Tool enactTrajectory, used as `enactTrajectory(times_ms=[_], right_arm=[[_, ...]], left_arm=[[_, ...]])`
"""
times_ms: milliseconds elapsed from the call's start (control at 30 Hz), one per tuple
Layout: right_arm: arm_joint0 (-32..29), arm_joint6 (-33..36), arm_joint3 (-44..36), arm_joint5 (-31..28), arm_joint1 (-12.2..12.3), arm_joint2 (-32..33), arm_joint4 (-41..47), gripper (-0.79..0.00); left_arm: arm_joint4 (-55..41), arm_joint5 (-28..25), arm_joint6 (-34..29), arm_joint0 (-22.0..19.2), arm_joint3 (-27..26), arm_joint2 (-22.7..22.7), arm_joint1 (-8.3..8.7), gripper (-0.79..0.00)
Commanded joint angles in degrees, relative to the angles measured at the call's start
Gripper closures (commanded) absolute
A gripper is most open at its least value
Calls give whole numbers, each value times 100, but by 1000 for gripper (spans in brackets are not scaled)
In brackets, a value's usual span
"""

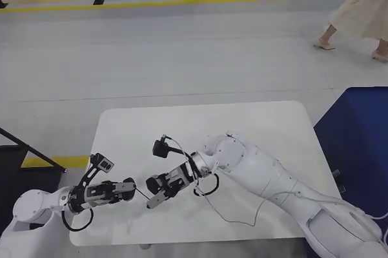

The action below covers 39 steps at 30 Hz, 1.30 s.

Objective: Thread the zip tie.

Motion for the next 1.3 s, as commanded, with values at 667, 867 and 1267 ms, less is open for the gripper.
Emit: enactTrajectory(times_ms=[667,867,1267], right_arm=[[-575,115,-97,130,52,311,2138,-505],[-605,182,138,197,-28,449,2258,-320],[-493,368,654,468,-311,412,2195,-234]], left_arm=[[-1613,-427,640,244,-147,317,-184,0],[-1505,-610,650,235,-115,388,-217,0],[-1283,-1173,826,301,-234,411,-277,0]])
